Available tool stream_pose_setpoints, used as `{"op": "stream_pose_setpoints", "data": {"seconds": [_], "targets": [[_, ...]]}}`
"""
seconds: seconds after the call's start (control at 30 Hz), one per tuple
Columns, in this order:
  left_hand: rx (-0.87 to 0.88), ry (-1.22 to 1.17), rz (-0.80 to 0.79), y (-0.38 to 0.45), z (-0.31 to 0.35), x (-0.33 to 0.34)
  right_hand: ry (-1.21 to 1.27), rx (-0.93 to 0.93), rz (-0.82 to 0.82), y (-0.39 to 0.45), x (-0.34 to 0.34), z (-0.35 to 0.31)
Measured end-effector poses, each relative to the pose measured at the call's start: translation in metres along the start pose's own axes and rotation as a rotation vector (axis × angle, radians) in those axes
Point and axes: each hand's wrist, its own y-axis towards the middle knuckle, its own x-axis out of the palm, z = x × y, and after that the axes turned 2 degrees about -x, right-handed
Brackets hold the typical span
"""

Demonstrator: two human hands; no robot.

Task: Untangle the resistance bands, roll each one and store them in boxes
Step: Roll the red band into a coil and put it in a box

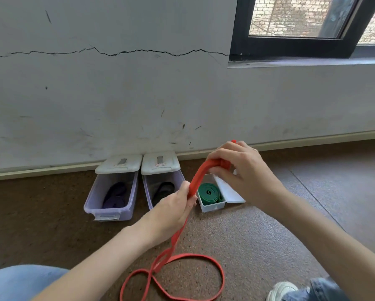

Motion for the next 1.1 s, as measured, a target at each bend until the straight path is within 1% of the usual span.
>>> {"op": "stream_pose_setpoints", "data": {"seconds": [0.07, 0.1, 0.13, 0.17, 0.2, 0.23, 0.27, 0.3, 0.33, 0.37, 0.4, 0.43, 0.47, 0.6, 0.73, 0.8, 0.87, 0.9, 0.93, 0.97, 1.03, 1.1], "targets": [[0.002, -0.068, 0.017, 0.003, 0.002, -0.003, -0.010, 0.008, 0.066, 0.000, 0.000, -0.001], [0.013, -0.151, 0.050, 0.006, 0.005, -0.014, 0.011, 0.021, 0.124, 0.001, -0.002, -0.002], [0.038, -0.282, 0.105, 0.009, 0.011, -0.030, 0.054, 0.035, 0.196, 0.003, -0.006, -0.003], [0.108, -0.392, 0.209, 0.012, 0.017, -0.051, 0.096, 0.042, 0.259, 0.005, -0.011, -0.003], [0.214, -0.419, 0.320, 0.014, 0.022, -0.073, 0.116, 0.035, 0.291, 0.008, -0.016, -0.003], [0.306, -0.356, 0.401, 0.016, 0.025, -0.091, 0.112, 0.017, 0.286, 0.009, -0.018, -0.002], [0.339, -0.271, 0.430, 0.016, 0.026, -0.102, 0.098, 0.005, 0.251, 0.010, -0.018, -0.001], [0.302, -0.191, 0.391, 0.016, 0.025, -0.103, 0.078, 0.016, 0.200, 0.010, -0.015, 0.002], [0.226, -0.130, 0.286, 0.015, 0.021, -0.097, 0.062, 0.048, 0.151, 0.009, -0.012, 0.003], [0.133, -0.085, 0.143, 0.014, 0.017, -0.087, 0.052, 0.087, 0.107, 0.009, -0.009, 0.005], [0.044, -0.066, 0.002, 0.013, 0.012, -0.075, 0.049, 0.118, 0.070, 0.008, -0.006, 0.008], [-0.015, -0.070, -0.103, 0.011, 0.009, -0.064, 0.050, 0.132, 0.039, 0.007, -0.004, 0.011], [-0.034, -0.078, -0.142, 0.009, 0.005, -0.055, 0.058, 0.133, 0.029, 0.006, -0.003, 0.013], [-0.017, -0.102, -0.054, 0.014, 0.000, -0.045, 0.088, 0.140, 0.129, 0.005, -0.004, 0.014], [-0.017, -0.006, 0.004, 0.014, 0.000, -0.037, 0.108, 0.126, 0.177, 0.002, -0.002, 0.012], [0.031, 0.003, 0.115, 0.012, 0.002, -0.042, 0.125, 0.121, 0.213, 0.003, -0.004, 0.012], [0.110, -0.034, 0.324, 0.009, 0.003, -0.052, 0.131, 0.137, 0.224, 0.004, -0.009, 0.015], [0.151, -0.051, 0.422, 0.008, 0.003, -0.055, 0.117, 0.145, 0.182, 0.004, -0.010, 0.017], [0.185, -0.047, 0.482, 0.007, 0.004, -0.057, 0.089, 0.153, 0.091, 0.003, -0.010, 0.018], [0.206, -0.015, 0.489, 0.007, 0.005, -0.057, 0.054, 0.159, -0.040, 0.002, -0.009, 0.019], [0.225, 0.079, 0.407, 0.007, 0.005, -0.048, -0.032, 0.158, -0.305, -0.003, -0.001, 0.019], [0.225, 0.125, 0.308, 0.006, 0.004, -0.038, -0.102, 0.183, -0.452, -0.008, 0.004, 0.019]]}}
